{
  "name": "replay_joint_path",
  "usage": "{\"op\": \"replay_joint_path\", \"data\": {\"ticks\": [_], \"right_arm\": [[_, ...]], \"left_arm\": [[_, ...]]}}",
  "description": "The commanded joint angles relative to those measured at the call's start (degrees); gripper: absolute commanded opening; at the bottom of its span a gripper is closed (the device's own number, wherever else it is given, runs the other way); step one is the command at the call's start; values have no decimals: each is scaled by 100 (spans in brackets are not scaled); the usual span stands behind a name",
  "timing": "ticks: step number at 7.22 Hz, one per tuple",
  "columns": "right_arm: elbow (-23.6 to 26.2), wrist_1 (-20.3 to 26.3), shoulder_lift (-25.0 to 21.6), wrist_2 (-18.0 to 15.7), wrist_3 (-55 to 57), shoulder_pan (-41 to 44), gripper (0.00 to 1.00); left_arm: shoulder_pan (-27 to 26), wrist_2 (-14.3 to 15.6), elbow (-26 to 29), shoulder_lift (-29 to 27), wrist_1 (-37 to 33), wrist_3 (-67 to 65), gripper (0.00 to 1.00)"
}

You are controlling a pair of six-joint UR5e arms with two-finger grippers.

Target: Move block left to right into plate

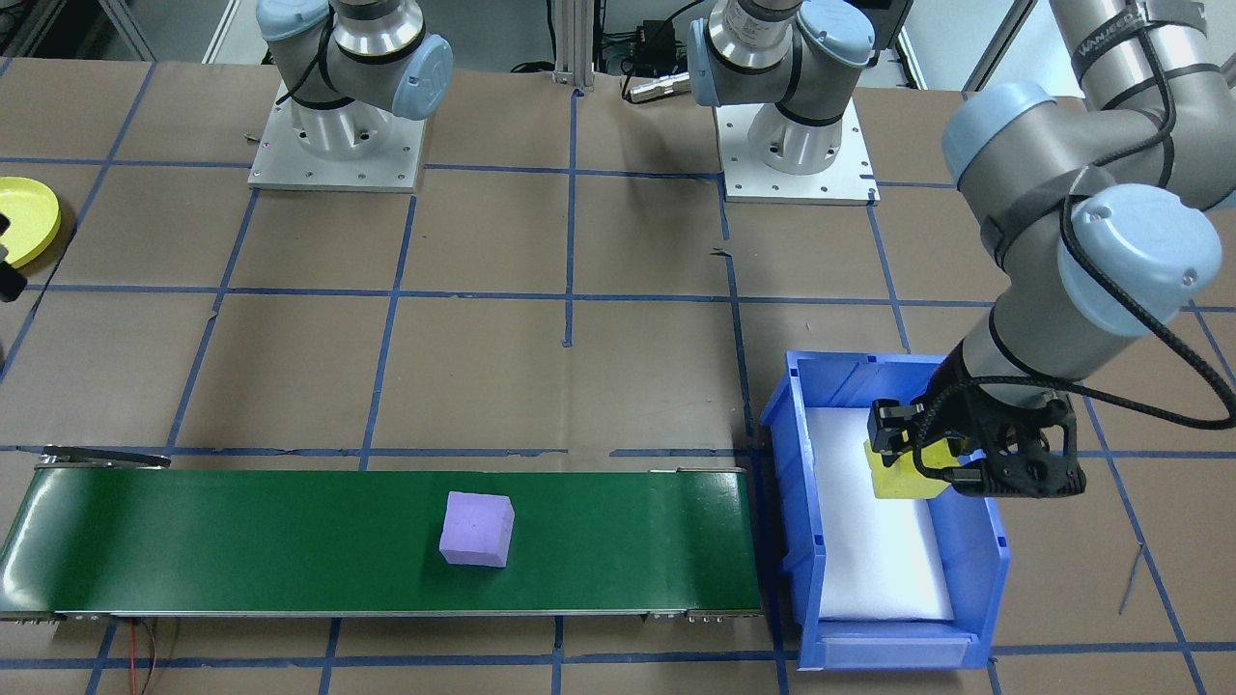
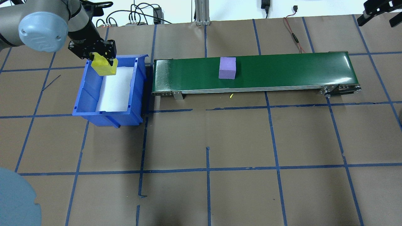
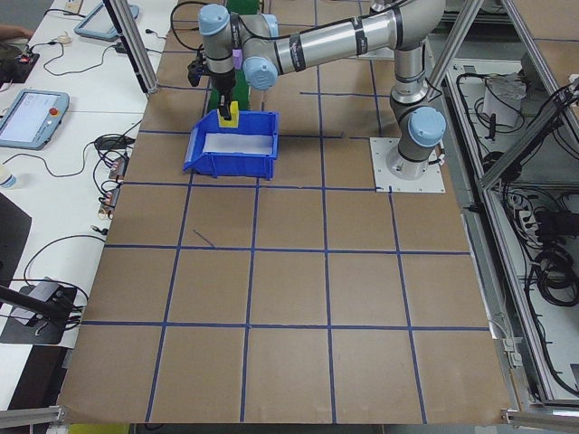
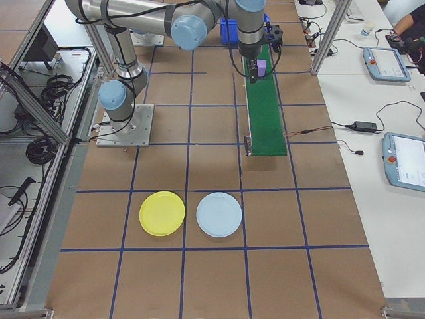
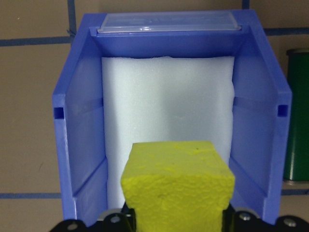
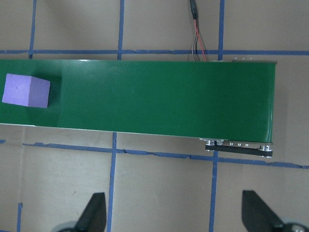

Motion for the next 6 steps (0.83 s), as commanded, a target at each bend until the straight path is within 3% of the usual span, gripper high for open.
{"op": "replay_joint_path", "data": {"ticks": [1,2,4,6], "right_arm": [[-409,349,347,35,-56,-11,100],[-295,585,339,96,-265,-37,100],[168,500,383,105,-285,-29,100],[784,-533,522,437,-206,-29,100]], "left_arm": [[-612,25,34,97,21,-628,23],[-823,-36,95,54,30,-952,23],[-1254,-45,96,-357,519,-1245,23],[-1352,-54,96,-876,1074,-1237,24]]}}
